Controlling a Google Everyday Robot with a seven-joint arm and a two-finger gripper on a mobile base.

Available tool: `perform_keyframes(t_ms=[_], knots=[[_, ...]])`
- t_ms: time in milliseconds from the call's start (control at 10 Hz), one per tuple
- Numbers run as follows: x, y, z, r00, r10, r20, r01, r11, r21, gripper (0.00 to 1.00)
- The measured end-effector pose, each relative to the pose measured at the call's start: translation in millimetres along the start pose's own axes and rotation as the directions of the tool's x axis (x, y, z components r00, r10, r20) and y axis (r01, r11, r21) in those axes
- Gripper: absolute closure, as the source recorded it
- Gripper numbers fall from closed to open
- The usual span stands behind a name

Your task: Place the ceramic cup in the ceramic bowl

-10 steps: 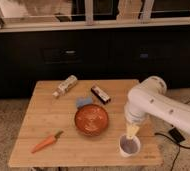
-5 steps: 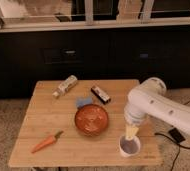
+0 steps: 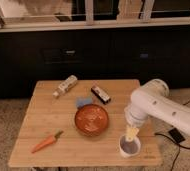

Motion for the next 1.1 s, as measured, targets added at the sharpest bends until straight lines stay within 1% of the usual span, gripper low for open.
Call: perform_keyframes(t_ms=[200,400,500,600,800,900,1000,1100], knots=[[2.6,5.5,10.8,0.998,-0.049,0.031,0.049,0.999,0.005,0.20],[3.8,8.1,20.8,0.995,-0.087,0.041,0.087,0.996,0.007,0.20],[3.9,8.7,29.8,0.993,-0.106,0.043,0.105,0.994,0.005,0.20],[5.0,10.7,44.2,0.992,-0.122,0.045,0.122,0.993,0.003,0.20],[8.2,11.7,68.2,0.991,-0.130,0.034,0.130,0.991,0.007,0.21],[14.5,10.6,85.5,0.992,-0.124,0.021,0.124,0.992,-0.002,0.28],[17.4,10.0,96.4,0.992,-0.121,0.021,0.121,0.993,-0.017,0.38],[18.9,9.2,101.2,0.993,-0.116,0.017,0.117,0.993,-0.022,0.47]])
